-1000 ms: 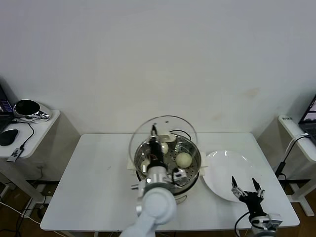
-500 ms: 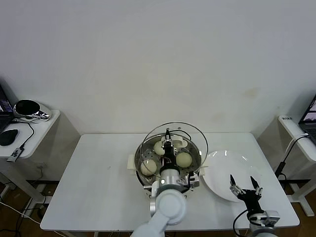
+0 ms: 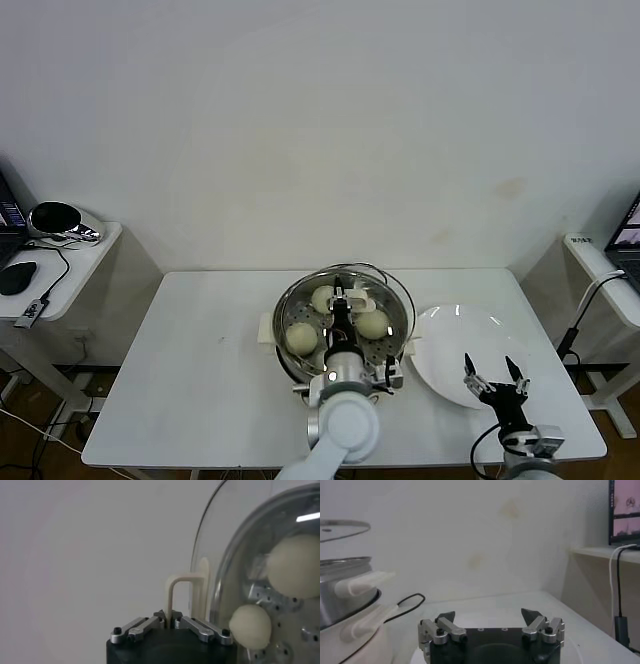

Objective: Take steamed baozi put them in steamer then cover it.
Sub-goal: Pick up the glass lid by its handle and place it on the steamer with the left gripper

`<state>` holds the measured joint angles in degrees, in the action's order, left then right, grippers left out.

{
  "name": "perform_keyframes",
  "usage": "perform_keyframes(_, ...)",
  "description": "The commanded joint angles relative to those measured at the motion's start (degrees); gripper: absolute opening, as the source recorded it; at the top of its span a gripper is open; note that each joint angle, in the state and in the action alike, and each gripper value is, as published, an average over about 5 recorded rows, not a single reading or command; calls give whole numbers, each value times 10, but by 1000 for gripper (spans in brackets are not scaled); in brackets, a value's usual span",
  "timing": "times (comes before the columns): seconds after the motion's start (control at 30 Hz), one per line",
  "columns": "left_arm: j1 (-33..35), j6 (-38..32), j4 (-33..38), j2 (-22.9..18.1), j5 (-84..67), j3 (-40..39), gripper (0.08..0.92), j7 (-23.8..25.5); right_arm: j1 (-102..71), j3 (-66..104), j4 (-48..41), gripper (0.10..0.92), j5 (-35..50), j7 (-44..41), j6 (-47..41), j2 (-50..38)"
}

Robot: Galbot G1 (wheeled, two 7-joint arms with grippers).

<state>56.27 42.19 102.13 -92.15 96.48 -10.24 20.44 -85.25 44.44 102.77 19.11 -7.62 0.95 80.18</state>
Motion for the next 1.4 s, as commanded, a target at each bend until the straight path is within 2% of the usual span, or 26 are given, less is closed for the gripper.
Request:
perform_keyframes(0.03, 7, 26, -10, -1, 22, 6, 138, 13, 1, -2, -1, 823, -2, 0, 1, 2)
perform_keyframes(1.4, 2, 24, -29, 2, 12, 15, 138, 3, -8, 0, 9, 823, -8, 0, 3, 8)
